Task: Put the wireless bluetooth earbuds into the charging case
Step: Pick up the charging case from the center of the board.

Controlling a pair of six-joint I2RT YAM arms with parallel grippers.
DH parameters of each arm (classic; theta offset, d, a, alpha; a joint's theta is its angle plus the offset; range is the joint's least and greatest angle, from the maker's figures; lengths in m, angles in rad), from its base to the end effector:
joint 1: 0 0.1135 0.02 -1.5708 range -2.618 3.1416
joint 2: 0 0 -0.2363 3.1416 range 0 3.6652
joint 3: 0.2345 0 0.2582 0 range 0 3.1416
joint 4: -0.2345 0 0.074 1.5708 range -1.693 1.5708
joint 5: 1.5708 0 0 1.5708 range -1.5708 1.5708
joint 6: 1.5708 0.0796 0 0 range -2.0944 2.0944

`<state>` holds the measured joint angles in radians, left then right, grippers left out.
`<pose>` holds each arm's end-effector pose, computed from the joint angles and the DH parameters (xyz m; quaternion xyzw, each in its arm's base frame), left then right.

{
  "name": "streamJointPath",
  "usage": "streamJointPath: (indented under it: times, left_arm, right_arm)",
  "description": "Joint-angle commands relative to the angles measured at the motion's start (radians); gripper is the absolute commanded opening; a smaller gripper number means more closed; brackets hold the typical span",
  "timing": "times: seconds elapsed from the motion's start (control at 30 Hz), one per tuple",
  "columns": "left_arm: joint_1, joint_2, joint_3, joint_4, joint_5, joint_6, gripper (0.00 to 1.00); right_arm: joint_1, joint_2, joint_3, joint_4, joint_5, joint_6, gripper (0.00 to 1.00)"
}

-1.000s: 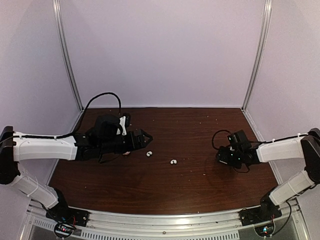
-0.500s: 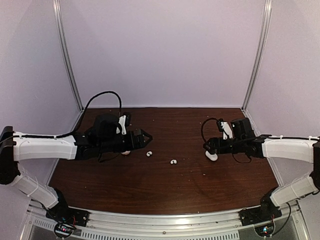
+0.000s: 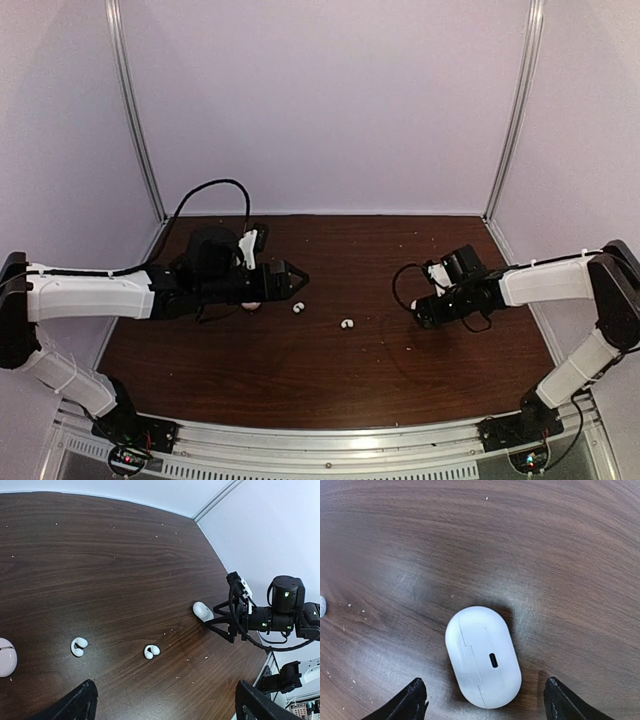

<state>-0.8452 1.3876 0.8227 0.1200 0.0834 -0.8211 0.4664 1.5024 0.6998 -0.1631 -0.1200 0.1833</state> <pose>0.2337 -0.2734 0.1961 0.0324 0.8446 -0.4183 0.3325 0.2713 0.1473 0.0845 -0.1521 0.9408 0.1492 0.2636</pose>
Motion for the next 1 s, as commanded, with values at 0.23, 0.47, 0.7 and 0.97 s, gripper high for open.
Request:
streamJointPath:
  times: [0.23,0.47,0.7,0.97]
  left_arm:
    - [0.008,-0.019,-0.011,0.053,-0.018,0.046,0.98]
    - [0.049,-0.058,-0.060,0.067,-0.008,0.009,0.98]
    - [0.074,-0.139,-0.095,0.069,-0.019,0.094,0.98]
    - [0.056,-0.277,-0.176,0.172,0.056,0.298,0.98]
  right_arm:
    - [0.009,0.133,0.120,-0.066,0.076,-0.052,0.64]
    - [0.040,0.157,0.122,-0.078,0.044,-0.061,0.49]
    - [0.047,0.089,0.129,-0.087,-0.141,-0.058,0.30]
    - [0.079,-0.123,0.166,-0.180,-0.491,-0.084,0.24]
